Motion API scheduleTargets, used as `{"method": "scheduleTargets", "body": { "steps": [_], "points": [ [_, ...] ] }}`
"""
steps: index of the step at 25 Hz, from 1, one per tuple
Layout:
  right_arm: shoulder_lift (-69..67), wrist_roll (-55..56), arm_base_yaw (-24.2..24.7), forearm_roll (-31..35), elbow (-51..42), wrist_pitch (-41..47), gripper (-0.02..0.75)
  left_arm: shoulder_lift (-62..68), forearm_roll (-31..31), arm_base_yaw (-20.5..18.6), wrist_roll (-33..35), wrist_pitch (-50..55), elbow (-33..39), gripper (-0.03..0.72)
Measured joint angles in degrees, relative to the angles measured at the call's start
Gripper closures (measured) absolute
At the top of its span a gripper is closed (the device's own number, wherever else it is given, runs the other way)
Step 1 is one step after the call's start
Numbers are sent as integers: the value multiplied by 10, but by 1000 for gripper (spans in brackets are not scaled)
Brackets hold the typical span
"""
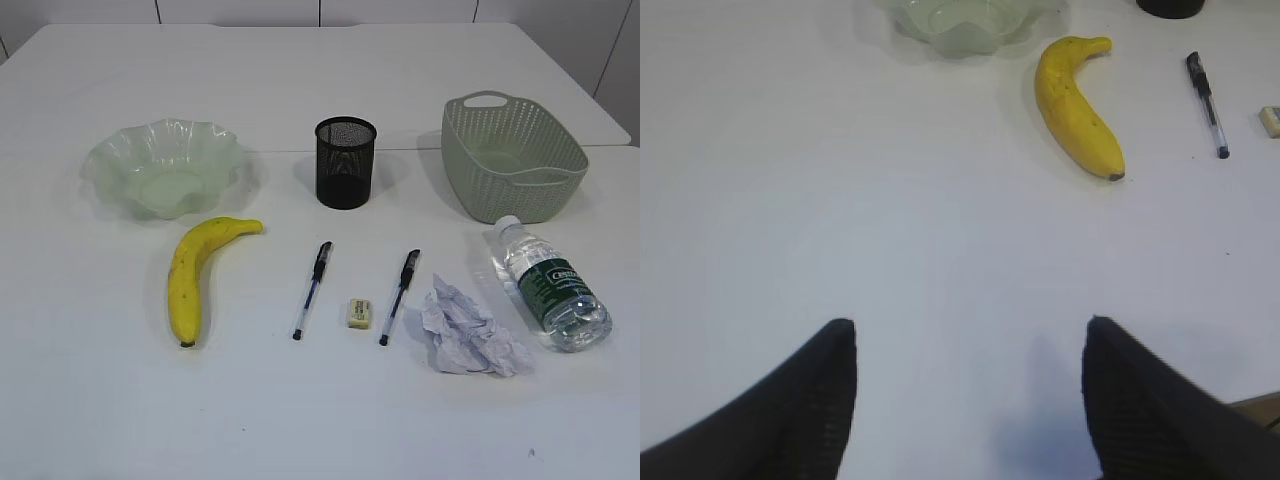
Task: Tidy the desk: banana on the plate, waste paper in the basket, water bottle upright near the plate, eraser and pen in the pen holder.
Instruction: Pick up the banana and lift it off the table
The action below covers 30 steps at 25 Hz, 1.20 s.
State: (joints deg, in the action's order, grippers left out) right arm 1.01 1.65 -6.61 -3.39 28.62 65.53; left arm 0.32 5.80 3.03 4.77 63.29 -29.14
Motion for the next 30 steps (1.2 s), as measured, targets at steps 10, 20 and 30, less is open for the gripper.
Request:
{"method": "scheduleTargets", "body": {
  "steps": [10, 20, 30],
  "points": [
    [0, 0, 0, 0, 0, 0, 189, 0, 0, 0, 0, 0, 0, 221],
    [0, 0, 0, 0, 0, 0, 189, 0, 0, 0, 0, 0, 0, 235],
    [0, 0, 0, 1, 0, 0, 189, 0, 2, 0, 0, 0, 0, 242]
  ]
}}
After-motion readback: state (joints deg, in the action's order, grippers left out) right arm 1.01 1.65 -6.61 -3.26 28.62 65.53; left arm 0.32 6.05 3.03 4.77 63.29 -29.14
